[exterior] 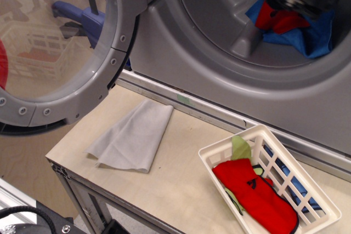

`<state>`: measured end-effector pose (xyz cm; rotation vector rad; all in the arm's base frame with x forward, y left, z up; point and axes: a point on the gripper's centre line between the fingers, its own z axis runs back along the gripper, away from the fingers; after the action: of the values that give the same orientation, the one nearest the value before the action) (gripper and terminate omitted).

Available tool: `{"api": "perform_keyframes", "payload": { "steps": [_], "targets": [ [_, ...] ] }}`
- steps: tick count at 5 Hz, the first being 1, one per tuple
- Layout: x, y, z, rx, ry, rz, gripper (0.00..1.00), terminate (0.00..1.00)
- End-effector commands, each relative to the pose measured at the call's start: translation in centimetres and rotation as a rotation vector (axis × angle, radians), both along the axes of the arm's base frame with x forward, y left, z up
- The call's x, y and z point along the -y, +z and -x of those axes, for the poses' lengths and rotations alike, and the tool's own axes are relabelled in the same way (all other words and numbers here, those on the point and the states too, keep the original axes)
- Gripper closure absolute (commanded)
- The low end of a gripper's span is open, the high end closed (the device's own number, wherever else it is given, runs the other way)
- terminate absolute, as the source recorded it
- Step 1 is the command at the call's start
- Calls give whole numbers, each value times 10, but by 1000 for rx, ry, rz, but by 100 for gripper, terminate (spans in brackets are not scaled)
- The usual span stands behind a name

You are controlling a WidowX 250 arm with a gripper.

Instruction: Put clothes in laundry machine

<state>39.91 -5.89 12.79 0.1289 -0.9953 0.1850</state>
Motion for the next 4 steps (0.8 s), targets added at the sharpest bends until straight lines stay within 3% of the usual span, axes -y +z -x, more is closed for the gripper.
{"api": "perform_keyframes", "payload": {
  "steps": [1, 3, 4],
  "targets": [
    [-1, 31, 63, 0, -128, 65, 0, 0],
    [10, 21, 113, -150, -261, 134, 0, 0],
    [16, 21, 125, -291, -322, 170, 0, 0]
  ]
}}
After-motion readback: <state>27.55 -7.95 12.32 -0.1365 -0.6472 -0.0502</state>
